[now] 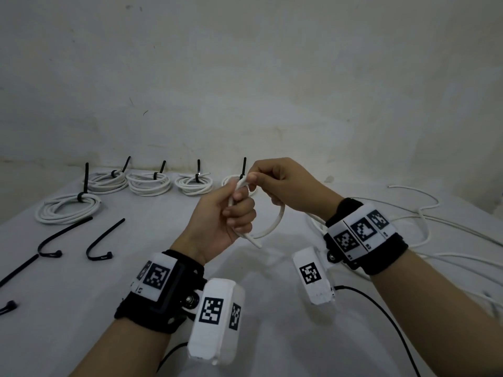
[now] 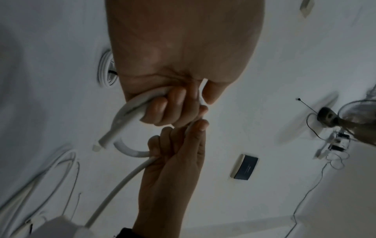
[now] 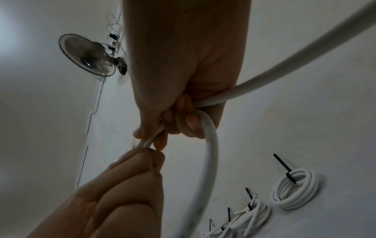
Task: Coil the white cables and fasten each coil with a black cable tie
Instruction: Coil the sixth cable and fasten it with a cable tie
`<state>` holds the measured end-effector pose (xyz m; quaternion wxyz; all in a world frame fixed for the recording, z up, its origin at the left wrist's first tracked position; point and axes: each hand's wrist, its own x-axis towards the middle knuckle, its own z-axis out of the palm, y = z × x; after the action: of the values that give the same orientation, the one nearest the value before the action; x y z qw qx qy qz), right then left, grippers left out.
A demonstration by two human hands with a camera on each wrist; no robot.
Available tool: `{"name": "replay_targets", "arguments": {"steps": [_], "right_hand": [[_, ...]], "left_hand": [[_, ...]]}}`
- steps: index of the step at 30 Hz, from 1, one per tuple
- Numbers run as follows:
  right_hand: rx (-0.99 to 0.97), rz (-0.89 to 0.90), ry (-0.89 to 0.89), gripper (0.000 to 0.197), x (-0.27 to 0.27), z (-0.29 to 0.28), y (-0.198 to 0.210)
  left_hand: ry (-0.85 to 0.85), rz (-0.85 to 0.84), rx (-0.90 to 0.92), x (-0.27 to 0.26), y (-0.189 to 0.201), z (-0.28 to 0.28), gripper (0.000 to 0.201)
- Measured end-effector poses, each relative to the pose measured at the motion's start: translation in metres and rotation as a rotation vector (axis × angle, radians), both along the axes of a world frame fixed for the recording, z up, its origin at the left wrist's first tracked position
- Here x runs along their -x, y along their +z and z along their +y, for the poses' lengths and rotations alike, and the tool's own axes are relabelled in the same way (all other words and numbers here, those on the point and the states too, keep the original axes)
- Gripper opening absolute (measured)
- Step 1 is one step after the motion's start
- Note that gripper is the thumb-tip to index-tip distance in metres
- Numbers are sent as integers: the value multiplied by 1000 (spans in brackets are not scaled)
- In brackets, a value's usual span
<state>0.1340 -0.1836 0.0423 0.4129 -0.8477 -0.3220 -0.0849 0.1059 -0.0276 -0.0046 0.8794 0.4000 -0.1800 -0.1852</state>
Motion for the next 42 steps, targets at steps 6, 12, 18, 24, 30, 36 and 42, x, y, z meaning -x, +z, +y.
{"name": "replay_targets", "arguments": {"steps": [6, 12, 18, 24, 30, 36, 42], "right_hand": [[95, -13, -27, 18, -3, -20, -10], [183, 48, -207, 18, -6, -87, -29], [162, -44, -461, 25, -18, -149, -31], [453, -322, -491, 27, -21, -143, -31], [893, -611, -235, 29, 5, -105, -39], [935, -632, 52, 25, 51, -61, -37], [833, -602, 140, 22, 80, -33, -14]], "left_hand": [[86, 29, 123, -4, -2, 3, 36], [234, 12, 354, -17, -2, 28, 32], [331, 4, 453, -27, -6, 51, 36], [347, 4, 495, -28, -7, 49, 46], [400, -3, 505, -31, -7, 50, 43], [407, 18, 442, -31, -8, 36, 45], [348, 19, 300, -27, -17, 13, 38]]}}
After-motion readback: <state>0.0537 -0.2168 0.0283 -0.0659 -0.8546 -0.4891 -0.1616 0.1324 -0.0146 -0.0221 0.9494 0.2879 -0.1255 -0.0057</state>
